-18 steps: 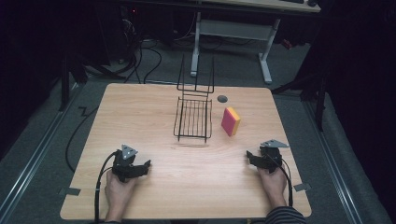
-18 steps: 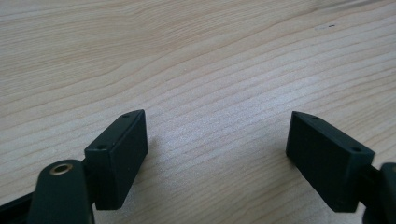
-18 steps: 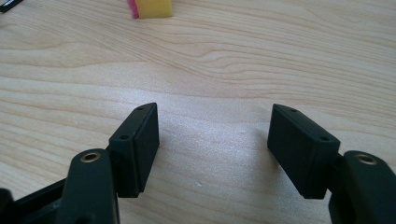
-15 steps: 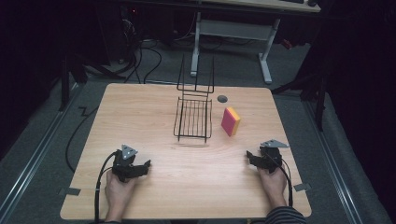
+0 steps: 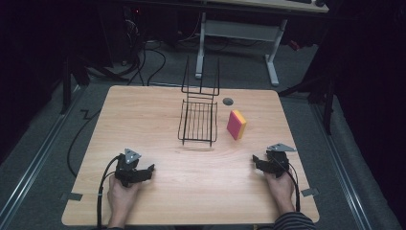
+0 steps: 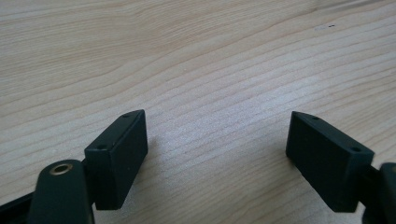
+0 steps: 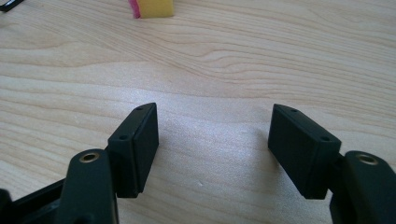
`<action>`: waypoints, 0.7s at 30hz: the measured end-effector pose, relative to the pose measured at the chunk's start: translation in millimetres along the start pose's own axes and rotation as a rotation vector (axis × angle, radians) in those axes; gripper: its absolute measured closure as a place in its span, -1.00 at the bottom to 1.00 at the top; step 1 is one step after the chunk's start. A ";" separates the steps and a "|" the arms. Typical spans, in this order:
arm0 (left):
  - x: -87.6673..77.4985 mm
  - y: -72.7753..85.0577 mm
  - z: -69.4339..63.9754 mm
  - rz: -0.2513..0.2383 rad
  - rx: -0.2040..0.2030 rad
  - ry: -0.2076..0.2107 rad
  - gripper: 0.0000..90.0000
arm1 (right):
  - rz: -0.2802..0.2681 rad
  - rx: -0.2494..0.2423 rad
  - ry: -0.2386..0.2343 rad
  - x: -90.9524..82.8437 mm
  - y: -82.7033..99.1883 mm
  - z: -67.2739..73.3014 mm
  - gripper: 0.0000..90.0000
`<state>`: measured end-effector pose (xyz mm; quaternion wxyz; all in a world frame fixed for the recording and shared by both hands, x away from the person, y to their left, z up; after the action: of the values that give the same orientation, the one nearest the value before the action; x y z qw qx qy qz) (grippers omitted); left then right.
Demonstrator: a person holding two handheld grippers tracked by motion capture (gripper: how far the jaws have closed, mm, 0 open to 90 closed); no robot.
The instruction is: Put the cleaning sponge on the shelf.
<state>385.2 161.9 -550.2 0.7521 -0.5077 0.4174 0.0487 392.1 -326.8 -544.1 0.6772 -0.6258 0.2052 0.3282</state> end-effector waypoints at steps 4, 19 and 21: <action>0.0 0.0 0.0 0.000 0.000 0.000 -0.53 | 0.008 -0.004 -0.003 0.2 0.0 0.3 -0.35; 0.1 0.0 0.1 0.000 0.000 0.000 -0.53 | 0.008 -0.001 -0.002 -0.6 0.3 -0.6 -0.31; 0.1 -0.1 0.2 0.000 -0.001 0.000 -0.53 | 0.014 0.003 -0.002 -1.3 0.2 -0.9 -0.30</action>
<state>385.4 162.0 -550.2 0.7521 -0.5079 0.4171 0.0488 391.2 -327.9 -543.4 0.6762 -0.6228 0.2093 0.3334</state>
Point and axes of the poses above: each handheld gripper's, and its own axes: x roughly forward along the jaws, y roughly out of its underside, z roughly to its left, the point moved 2 cm from there along x, roughly forward along the jaws, and after that the axes turned 12 degrees about x, right-handed, at the moved point
